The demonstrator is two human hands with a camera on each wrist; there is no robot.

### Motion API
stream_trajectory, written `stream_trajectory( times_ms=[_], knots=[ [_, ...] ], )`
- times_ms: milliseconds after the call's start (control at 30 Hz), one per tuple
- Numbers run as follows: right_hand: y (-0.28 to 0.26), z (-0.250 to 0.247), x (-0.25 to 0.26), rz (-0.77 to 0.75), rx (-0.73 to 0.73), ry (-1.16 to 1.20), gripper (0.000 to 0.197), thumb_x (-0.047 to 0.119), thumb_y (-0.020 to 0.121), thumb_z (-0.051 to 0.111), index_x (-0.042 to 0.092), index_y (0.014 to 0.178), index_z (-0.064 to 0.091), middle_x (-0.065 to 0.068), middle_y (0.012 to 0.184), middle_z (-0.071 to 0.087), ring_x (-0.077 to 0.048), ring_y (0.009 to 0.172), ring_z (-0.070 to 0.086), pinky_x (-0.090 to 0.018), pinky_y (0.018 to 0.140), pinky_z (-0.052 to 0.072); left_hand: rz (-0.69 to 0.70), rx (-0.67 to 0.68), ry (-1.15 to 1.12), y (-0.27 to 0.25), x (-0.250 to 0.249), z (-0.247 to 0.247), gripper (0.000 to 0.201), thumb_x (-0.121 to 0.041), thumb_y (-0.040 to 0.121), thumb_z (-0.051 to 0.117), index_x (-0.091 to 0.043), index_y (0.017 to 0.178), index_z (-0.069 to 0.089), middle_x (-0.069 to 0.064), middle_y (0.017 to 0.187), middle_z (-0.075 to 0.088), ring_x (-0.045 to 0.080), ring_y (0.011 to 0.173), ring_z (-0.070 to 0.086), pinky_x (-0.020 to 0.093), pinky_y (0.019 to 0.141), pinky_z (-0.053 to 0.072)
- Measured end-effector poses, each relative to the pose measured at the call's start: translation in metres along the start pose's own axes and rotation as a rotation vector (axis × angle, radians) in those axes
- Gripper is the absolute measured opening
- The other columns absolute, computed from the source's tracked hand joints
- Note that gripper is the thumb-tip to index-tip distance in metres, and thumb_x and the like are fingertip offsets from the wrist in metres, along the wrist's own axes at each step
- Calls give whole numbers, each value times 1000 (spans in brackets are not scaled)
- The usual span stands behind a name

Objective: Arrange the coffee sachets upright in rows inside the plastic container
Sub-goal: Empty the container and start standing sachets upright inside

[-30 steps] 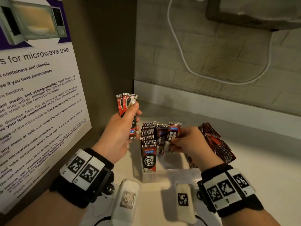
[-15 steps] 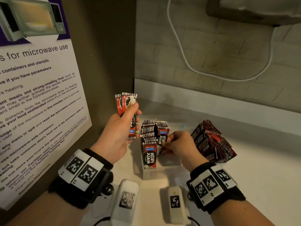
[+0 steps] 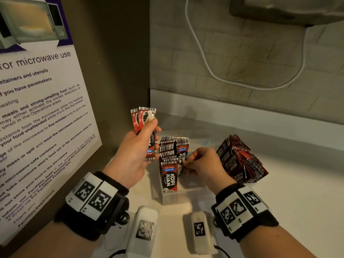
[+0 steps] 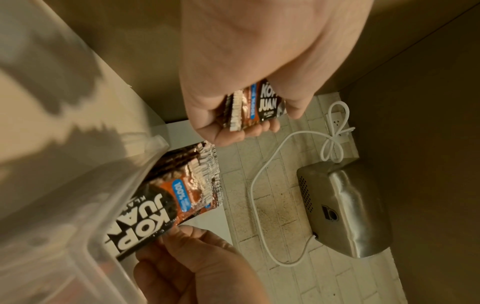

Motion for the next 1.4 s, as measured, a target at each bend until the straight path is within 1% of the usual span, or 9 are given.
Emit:
stream_trajectory(
  times_ms=[267,433,600,767,900,1000,1200,1300,1400],
  knots=[
    [-2,-5,-2,-23,-49,1,31,-3,72,77,12,68,50,-10,70,61,-26,65,63,-44,71,58,-12,-2,-26,-1,1,1,21,-37,93,56,-20,84,64,-8,59,54,7,54,49,25,57,40],
    [-16,-15,23,-222,-182,69,23,12,76,78,14,75,55,-9,75,61,-21,65,58,-35,65,52,-12,-4,-68,-5,-1,1,22,-35,92,59,-16,102,63,-6,63,61,8,57,57,26,57,47],
    [-49,-12,66,-304,69,314,16,14,80,73,5,87,62,-7,72,54,-7,47,49,-19,42,38,48,87,-82,-13,-2,13,26,-29,91,62,-17,114,65,3,99,75,17,90,71,29,73,53],
    [-60,-7,75,-365,202,267,13,3,81,71,0,88,61,-11,72,54,-3,43,48,-14,40,37,54,130,-141,-22,-2,24,20,-19,89,63,-12,107,67,3,83,75,12,68,72,19,51,52],
    [-59,-11,73,-376,280,152,13,0,77,72,4,83,61,-6,75,62,-2,54,55,-11,48,40,83,105,-129,-20,-3,22,20,-16,88,64,-14,108,67,4,92,75,13,76,73,21,55,54],
    [-56,-13,70,-328,272,224,17,-3,84,63,11,78,55,-10,77,64,-14,64,62,-21,52,46,78,82,-74,-18,-4,18,22,-22,84,68,-19,106,68,-4,87,73,7,71,66,21,59,48],
    [-45,-50,73,-400,92,246,23,-7,81,63,15,74,62,2,57,59,-10,45,46,-22,45,38,132,-6,-60,-8,-21,-1,20,-37,63,75,-29,81,72,-12,74,62,4,61,45,22,57,40],
    [-46,-55,78,-427,132,237,25,-7,77,68,17,69,68,2,60,61,-8,48,44,-23,49,36,116,139,143,-9,-22,1,34,-31,58,76,-26,92,72,-15,71,67,1,59,52,21,56,38],
    [-51,-49,86,-433,198,370,15,-2,75,70,13,72,66,1,56,56,-9,46,43,-21,45,36,72,264,280,-15,-11,13,20,-17,69,78,-22,86,69,-9,73,70,0,61,62,20,54,39]
  ],
)
Point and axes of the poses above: each hand's wrist, its own y-axis towards the middle knuckle, its own z-axis out of the palm, x = y × z, the point moved 2 cm from there along y, towards the middle knuckle
